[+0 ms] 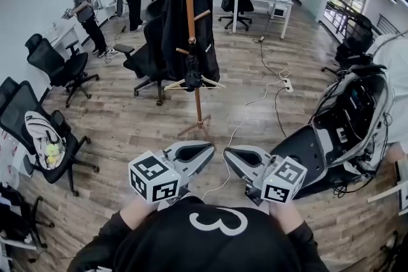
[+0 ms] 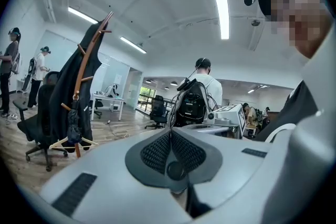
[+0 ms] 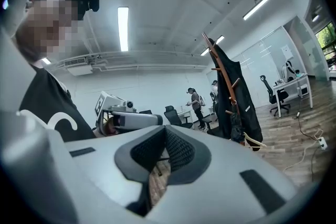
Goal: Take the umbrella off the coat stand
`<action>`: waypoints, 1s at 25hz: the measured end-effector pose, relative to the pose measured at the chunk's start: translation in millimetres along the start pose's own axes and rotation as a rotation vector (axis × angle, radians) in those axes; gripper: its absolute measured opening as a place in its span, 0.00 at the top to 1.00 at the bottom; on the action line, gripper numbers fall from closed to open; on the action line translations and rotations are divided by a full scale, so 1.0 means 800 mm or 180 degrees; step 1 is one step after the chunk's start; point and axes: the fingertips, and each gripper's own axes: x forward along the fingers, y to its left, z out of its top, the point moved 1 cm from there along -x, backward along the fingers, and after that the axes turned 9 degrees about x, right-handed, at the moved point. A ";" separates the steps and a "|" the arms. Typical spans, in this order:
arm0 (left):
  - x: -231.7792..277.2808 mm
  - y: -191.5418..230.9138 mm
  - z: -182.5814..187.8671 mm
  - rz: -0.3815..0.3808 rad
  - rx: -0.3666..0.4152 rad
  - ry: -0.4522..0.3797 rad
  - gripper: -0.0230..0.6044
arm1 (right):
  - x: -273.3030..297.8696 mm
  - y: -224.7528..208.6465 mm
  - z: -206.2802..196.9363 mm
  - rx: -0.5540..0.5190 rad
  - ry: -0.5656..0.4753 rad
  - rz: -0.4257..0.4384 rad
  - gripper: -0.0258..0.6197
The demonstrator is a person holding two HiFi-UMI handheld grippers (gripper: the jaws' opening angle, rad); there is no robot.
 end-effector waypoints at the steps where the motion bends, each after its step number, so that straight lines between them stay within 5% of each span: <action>1: 0.002 0.000 -0.001 -0.0001 0.0006 0.0006 0.93 | -0.001 -0.002 -0.001 0.0004 -0.0006 -0.0012 0.92; 13: 0.022 0.026 -0.024 0.0038 -0.0080 0.0008 0.93 | 0.005 -0.037 -0.014 0.0078 -0.0066 -0.0053 0.92; 25: 0.093 0.138 -0.004 0.0073 -0.0254 0.0089 0.93 | 0.053 -0.155 0.032 0.0358 -0.0034 -0.0108 0.92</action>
